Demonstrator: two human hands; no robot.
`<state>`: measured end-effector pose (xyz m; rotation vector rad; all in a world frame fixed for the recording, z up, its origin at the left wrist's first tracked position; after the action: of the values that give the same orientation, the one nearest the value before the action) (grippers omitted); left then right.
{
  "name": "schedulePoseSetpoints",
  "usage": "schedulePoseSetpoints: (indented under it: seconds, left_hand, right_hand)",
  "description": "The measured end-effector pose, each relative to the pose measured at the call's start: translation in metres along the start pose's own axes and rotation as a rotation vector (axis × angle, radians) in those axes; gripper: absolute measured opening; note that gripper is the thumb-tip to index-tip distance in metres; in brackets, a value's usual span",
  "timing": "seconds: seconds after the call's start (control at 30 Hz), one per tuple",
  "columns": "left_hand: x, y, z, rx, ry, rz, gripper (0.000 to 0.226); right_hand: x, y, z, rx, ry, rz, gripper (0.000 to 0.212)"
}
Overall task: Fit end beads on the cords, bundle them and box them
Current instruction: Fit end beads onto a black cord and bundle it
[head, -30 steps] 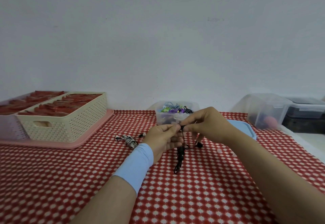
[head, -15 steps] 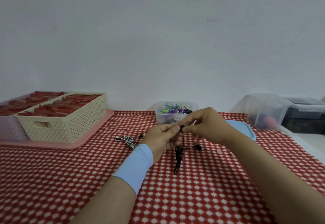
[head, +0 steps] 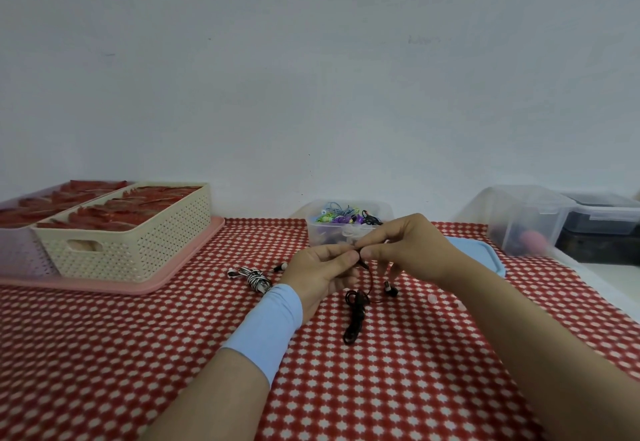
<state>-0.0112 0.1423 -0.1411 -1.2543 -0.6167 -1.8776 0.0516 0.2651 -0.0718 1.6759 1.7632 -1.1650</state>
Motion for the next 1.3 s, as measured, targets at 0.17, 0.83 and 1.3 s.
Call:
schedulePoseSetpoints:
  seconds: [0.17,0.83,1.3]
  left_hand:
    - [0.001,0.0,-0.002,0.019,-0.008,0.018,0.02]
    - [0.005,0.004,0.012,-0.082,0.152,0.004,0.022]
    - [0.008,0.006,0.019,-0.089,0.134,0.014,0.02]
  right_hand:
    - [0.003,0.0,0.0,0.012,-0.008,0.026,0.007]
    - [0.015,0.003,0.01,-0.083,-0.281,0.146,0.018]
    - [0.014,0.004,0.006,-0.084,-0.279,0.125,0.018]
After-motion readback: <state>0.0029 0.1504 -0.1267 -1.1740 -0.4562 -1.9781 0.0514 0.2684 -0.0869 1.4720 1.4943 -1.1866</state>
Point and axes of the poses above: each hand's wrist, its own y-axis away from the middle knuckle, its own z-axis out of the palm, x = y × z, the point moved 9 cm from there along -y, towards the middle knuckle, and after that the axes turned 8 degrees about y, right-handed, at the moved point
